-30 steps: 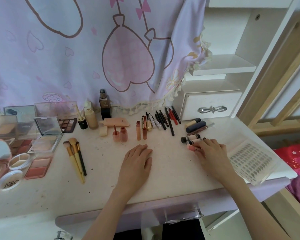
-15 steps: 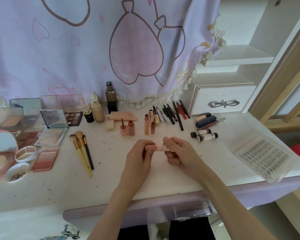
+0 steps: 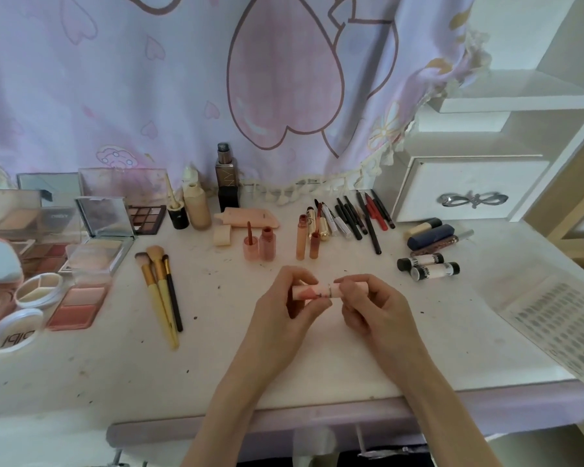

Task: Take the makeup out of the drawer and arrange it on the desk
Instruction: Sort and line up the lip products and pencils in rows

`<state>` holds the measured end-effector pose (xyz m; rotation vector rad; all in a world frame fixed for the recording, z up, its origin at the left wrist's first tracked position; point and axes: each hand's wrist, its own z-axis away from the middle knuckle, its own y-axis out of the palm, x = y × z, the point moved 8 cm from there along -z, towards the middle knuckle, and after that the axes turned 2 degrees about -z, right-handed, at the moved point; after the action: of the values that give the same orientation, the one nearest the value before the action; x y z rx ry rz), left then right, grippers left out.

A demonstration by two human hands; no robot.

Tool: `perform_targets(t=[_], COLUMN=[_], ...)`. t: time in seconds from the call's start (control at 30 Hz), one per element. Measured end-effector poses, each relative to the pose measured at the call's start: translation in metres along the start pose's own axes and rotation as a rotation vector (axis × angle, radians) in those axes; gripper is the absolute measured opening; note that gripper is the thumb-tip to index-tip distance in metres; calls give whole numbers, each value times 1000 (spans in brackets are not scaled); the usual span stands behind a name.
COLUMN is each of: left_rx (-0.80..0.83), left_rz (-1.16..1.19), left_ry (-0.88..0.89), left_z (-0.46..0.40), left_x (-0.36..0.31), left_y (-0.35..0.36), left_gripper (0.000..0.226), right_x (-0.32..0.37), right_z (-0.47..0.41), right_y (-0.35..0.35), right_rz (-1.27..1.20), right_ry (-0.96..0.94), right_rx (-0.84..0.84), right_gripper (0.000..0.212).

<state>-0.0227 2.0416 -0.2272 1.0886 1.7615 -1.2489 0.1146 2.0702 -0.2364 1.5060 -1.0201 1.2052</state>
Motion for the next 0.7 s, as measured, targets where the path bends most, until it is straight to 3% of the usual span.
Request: perform_targets(t=[0.1,0.4,0.57,0.7], left_rx=[-12,-35,-114,-94], left_rz=[-14,-8,91,28], left_ry=[-8,4,-59,-43], left_z=[1,0,-1,0], left_x=[-1,-8,3,-2], left_y=[0,0,-20,-17], left_gripper=[15,13,17,14], right_x=[-2,-6,-3,-2], right_z=[-1,-3,-1,-1], right_y=[0,0,-26,-22], right_rz=[-34,9,-211,-176], right_ry=[-2,-31,-32,-31], right_rx=[-1,4,-130,-119], right_gripper=[29,26,23,15])
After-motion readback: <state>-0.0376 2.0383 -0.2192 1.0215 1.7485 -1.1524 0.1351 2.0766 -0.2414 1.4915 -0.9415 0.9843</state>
